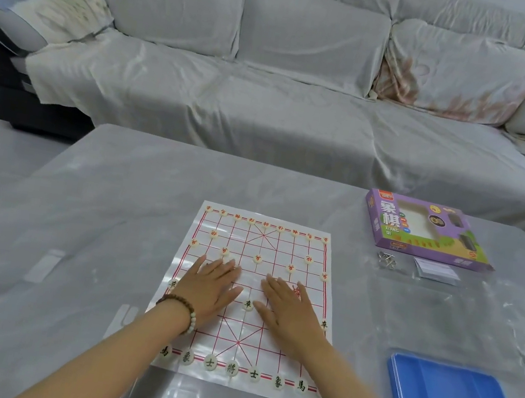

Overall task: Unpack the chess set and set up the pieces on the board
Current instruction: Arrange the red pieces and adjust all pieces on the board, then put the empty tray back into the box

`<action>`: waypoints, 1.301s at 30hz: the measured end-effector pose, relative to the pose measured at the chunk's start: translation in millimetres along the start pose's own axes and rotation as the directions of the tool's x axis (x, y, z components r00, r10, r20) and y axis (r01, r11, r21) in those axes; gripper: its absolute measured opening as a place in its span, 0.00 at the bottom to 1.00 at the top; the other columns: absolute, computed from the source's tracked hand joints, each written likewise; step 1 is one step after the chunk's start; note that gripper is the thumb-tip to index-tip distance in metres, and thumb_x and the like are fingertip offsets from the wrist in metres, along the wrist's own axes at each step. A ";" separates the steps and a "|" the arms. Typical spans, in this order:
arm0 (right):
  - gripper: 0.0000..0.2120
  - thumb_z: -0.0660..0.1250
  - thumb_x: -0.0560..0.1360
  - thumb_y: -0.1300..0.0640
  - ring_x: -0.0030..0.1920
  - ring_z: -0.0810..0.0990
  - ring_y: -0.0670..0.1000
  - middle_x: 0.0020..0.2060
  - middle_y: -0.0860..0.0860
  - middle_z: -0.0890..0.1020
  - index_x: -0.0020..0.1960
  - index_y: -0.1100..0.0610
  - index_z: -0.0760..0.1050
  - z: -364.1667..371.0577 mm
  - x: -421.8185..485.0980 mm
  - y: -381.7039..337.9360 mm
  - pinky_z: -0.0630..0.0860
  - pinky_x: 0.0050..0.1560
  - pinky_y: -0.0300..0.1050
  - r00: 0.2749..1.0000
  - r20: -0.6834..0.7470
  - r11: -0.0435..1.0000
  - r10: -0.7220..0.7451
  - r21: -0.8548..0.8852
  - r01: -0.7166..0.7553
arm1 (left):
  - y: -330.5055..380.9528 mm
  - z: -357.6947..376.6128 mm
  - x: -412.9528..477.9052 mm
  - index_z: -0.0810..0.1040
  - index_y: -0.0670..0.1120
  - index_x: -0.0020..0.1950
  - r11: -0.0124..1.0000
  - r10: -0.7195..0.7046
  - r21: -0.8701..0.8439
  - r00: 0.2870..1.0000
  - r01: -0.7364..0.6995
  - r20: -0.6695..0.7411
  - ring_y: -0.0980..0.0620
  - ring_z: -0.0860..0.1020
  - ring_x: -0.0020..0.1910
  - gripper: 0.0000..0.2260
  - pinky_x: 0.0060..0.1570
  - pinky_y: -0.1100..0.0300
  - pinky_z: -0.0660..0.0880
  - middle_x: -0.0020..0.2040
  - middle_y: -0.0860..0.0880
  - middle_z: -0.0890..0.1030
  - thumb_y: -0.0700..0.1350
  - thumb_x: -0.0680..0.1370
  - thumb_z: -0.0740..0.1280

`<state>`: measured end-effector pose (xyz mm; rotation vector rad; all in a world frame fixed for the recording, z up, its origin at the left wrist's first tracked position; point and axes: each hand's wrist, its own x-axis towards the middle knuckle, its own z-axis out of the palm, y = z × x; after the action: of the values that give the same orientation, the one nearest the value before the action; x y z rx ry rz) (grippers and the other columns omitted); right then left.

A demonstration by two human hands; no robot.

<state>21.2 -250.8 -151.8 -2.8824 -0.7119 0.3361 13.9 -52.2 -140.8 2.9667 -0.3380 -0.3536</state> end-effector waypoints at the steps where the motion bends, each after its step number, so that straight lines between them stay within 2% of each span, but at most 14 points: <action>1: 0.55 0.15 0.57 0.29 0.76 0.44 0.45 0.76 0.45 0.48 0.77 0.50 0.46 0.4 0.0 -0.8 0.31 0.70 0.46 1.000 0.001 1.000 0.004 -0.005 -0.004 | 0.2 1.0 0.4 0.46 0.52 0.76 1.000 0.000 0.005 1.000 0.000 0.005 0.54 0.45 0.75 0.58 0.72 0.53 0.38 0.77 0.54 0.46 0.67 0.51 0.12; 9: 0.55 0.15 0.56 0.29 0.76 0.43 0.45 0.77 0.45 0.46 0.77 0.50 0.44 0.9 17.0 -7.2 0.30 0.69 0.46 1.000 0.021 1.000 -0.011 -0.005 0.011 | -15.0 3.2 5.3 0.45 0.51 0.76 0.999 -0.015 0.049 1.000 0.016 -0.012 0.54 0.45 0.76 0.56 0.72 0.52 0.40 0.77 0.54 0.46 0.67 0.53 0.13; 10: 0.54 0.16 0.57 0.29 0.76 0.43 0.45 0.77 0.45 0.46 0.77 0.50 0.43 0.0 21.3 -9.7 0.30 0.69 0.46 1.000 0.021 1.000 -0.016 -0.003 0.016 | -19.2 2.6 6.6 0.45 0.52 0.76 0.999 -0.014 0.045 1.000 0.015 -0.014 0.54 0.45 0.75 0.52 0.72 0.53 0.40 0.77 0.54 0.46 0.67 0.57 0.15; 12: 0.50 0.20 0.60 0.31 0.76 0.43 0.45 0.77 0.45 0.46 0.77 0.50 0.44 -3.4 30.1 -16.2 0.30 0.69 0.46 1.000 0.023 1.000 -0.021 0.009 0.021 | -29.3 0.4 10.4 0.45 0.52 0.76 0.998 -0.010 0.061 1.000 0.010 -0.003 0.54 0.45 0.75 0.37 0.73 0.52 0.40 0.77 0.54 0.45 0.64 0.71 0.26; 13: 0.49 0.22 0.61 0.32 0.76 0.43 0.45 0.77 0.45 0.46 0.77 0.51 0.44 -5.6 34.5 -20.0 0.31 0.70 0.46 0.999 0.024 1.000 -0.024 0.014 0.024 | -34.6 -1.3 12.8 0.45 0.52 0.76 0.997 -0.018 0.069 1.000 0.017 0.004 0.54 0.45 0.75 0.32 0.73 0.52 0.40 0.77 0.54 0.45 0.62 0.75 0.30; 17: 0.45 0.26 0.65 0.33 0.76 0.43 0.46 0.77 0.46 0.47 0.77 0.52 0.45 -9.5 55.8 -30.2 0.33 0.72 0.48 0.999 0.033 0.999 -0.040 0.011 0.040 | -55.1 -9.4 22.0 0.46 0.52 0.76 0.993 -0.040 0.109 0.998 0.035 0.041 0.54 0.45 0.75 0.25 0.74 0.51 0.40 0.77 0.54 0.46 0.57 0.80 0.38; 21: 0.37 0.32 0.73 0.35 0.76 0.44 0.47 0.77 0.47 0.48 0.77 0.52 0.45 -10.0 77.6 -34.3 0.35 0.73 0.50 0.998 0.047 0.999 -0.040 -0.013 0.040 | -71.2 -15.3 33.1 0.47 0.52 0.76 0.994 -0.055 0.097 0.998 0.051 0.036 0.54 0.46 0.75 0.24 0.74 0.52 0.41 0.77 0.54 0.46 0.56 0.81 0.39; 24: 0.28 0.41 0.81 0.41 0.76 0.45 0.47 0.77 0.47 0.48 0.77 0.52 0.46 -12.0 89.9 -35.8 0.35 0.73 0.51 0.998 0.052 0.999 -0.039 -0.020 0.040 | -78.4 -16.6 39.7 0.47 0.52 0.76 0.995 -0.080 0.068 0.996 0.077 0.035 0.54 0.45 0.76 0.24 0.73 0.52 0.41 0.77 0.54 0.46 0.56 0.81 0.39; 28: 0.27 0.41 0.81 0.42 0.76 0.45 0.47 0.77 0.47 0.48 0.77 0.52 0.46 -12.5 98.9 -35.5 0.35 0.73 0.51 0.998 0.049 0.999 -0.036 -0.023 0.037 | -81.7 -14.5 43.7 0.47 0.52 0.76 0.994 -0.098 0.046 0.995 0.097 0.024 0.54 0.45 0.76 0.25 0.73 0.52 0.41 0.77 0.54 0.46 0.57 0.81 0.39; 31: 0.31 0.37 0.77 0.38 0.76 0.44 0.46 0.77 0.46 0.47 0.77 0.51 0.46 -9.5 99.8 -35.7 0.34 0.73 0.50 0.998 0.056 0.999 -0.020 -0.027 0.022 | -84.3 -15.0 45.3 0.47 0.52 0.76 0.996 -0.084 0.042 0.996 0.083 0.020 0.54 0.45 0.75 0.24 0.74 0.52 0.41 0.77 0.54 0.47 0.57 0.81 0.39; 35: 0.27 0.41 0.81 0.42 0.76 0.44 0.47 0.77 0.46 0.47 0.77 0.52 0.45 -8.4 98.0 -36.7 0.34 0.73 0.51 0.998 0.056 1.000 -0.015 -0.009 0.015 | -86.0 -18.4 45.7 0.47 0.52 0.76 0.997 -0.070 0.042 0.997 0.068 0.045 0.54 0.45 0.76 0.25 0.74 0.52 0.41 0.77 0.54 0.46 0.57 0.81 0.40; 39: 0.29 0.39 0.80 0.41 0.76 0.43 0.46 0.77 0.46 0.47 0.77 0.51 0.45 -10.2 96.6 -36.8 0.33 0.72 0.51 0.998 0.061 1.000 -0.002 -0.018 0.003 | -80.2 -18.1 46.5 0.48 0.50 0.76 0.995 -0.080 0.061 0.996 0.077 0.050 0.52 0.46 0.76 0.26 0.73 0.52 0.42 0.77 0.52 0.47 0.58 0.80 0.40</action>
<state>90.9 -173.8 -151.9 -2.8991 -0.7313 0.4205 78.9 16.2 -146.2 3.0391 -0.2423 -0.4392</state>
